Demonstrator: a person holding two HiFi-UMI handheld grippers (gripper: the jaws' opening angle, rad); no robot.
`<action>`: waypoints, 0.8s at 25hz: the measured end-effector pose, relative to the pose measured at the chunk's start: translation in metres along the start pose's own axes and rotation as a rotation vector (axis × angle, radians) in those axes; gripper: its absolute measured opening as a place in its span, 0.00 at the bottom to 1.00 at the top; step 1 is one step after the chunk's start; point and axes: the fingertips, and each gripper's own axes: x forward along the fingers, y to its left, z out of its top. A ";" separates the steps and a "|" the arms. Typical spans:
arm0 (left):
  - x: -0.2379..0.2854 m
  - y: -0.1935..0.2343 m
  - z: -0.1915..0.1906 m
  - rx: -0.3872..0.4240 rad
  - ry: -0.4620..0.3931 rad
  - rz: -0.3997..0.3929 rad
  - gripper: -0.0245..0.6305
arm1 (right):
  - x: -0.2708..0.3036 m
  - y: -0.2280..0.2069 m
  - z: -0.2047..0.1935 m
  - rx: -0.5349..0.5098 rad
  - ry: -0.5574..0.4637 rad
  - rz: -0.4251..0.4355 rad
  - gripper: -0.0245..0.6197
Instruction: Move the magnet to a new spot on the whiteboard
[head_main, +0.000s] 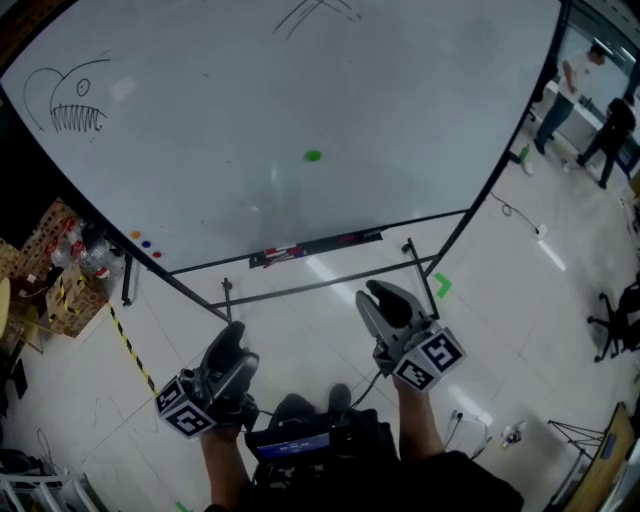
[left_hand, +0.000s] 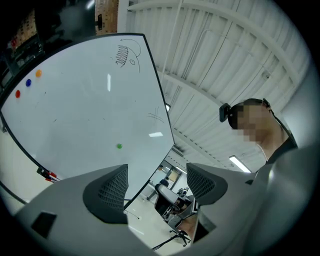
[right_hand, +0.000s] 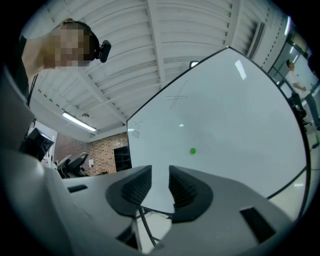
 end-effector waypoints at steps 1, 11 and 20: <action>0.004 0.002 0.000 -0.002 0.005 -0.002 0.59 | 0.003 -0.004 0.001 -0.010 0.003 -0.007 0.21; 0.027 0.051 0.027 -0.049 0.026 -0.084 0.59 | 0.053 -0.028 0.008 -0.145 0.040 -0.128 0.21; 0.039 0.103 0.084 -0.082 0.058 -0.146 0.59 | 0.128 -0.055 0.016 -0.270 0.070 -0.282 0.28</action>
